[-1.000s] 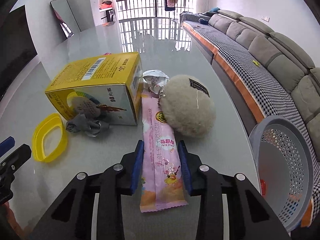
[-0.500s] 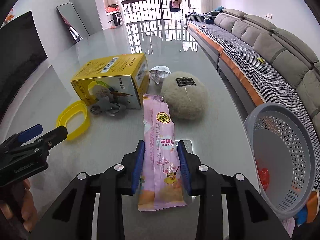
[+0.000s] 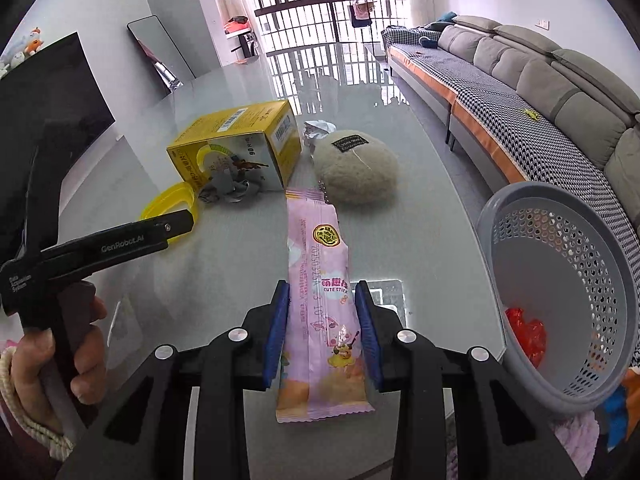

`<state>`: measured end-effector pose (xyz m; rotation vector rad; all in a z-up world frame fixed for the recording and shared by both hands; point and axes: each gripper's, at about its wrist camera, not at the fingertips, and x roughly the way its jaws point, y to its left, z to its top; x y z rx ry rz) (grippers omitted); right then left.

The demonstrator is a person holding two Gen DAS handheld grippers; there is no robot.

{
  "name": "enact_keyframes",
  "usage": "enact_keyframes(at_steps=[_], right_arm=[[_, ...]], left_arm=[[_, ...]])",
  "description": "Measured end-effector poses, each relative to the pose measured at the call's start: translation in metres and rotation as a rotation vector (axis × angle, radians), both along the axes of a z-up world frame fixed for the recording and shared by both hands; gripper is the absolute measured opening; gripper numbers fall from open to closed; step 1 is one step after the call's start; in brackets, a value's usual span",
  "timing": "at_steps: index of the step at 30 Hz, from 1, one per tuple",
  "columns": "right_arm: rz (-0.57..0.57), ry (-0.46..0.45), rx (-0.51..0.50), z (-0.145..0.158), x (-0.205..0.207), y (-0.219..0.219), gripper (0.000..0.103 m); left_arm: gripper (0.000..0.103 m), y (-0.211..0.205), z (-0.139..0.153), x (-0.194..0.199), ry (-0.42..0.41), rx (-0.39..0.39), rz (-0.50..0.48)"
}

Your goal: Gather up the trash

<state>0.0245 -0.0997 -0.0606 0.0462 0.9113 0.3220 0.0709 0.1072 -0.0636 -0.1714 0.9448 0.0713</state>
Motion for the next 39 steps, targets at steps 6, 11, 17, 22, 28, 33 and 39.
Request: enact_keyframes(at_steps=[6,11,17,22,28,33,39], right_arm=[[-0.009,-0.002,0.026,-0.002,-0.003,-0.01,0.033],[-0.017,-0.002,0.039,-0.001,-0.003,-0.018,0.033],[-0.016,-0.009,0.041,0.002,-0.003,-0.014,0.033],[-0.014,-0.019,0.042,0.005,-0.007,-0.013,0.033],[-0.014,-0.04,0.053,0.011,-0.013,-0.016,0.033],[-0.016,-0.045,0.061,0.011,-0.013,-0.019,0.033],[-0.027,-0.055,0.045,0.016,-0.014,-0.025,0.033]], left_arm=[[0.093,-0.004,-0.005,0.012,0.019,0.017,0.03],[0.08,-0.002,-0.004,0.014,0.009,0.039,0.049],[0.075,-0.003,0.003,0.004,-0.013,0.038,0.025],[0.075,0.0,0.013,-0.012,-0.039,0.071,0.022],[0.075,0.001,0.023,-0.031,-0.057,0.073,0.021],[0.075,-0.006,0.034,-0.041,-0.084,0.074,0.005],[0.075,-0.024,0.044,-0.049,-0.113,0.065,-0.051]])
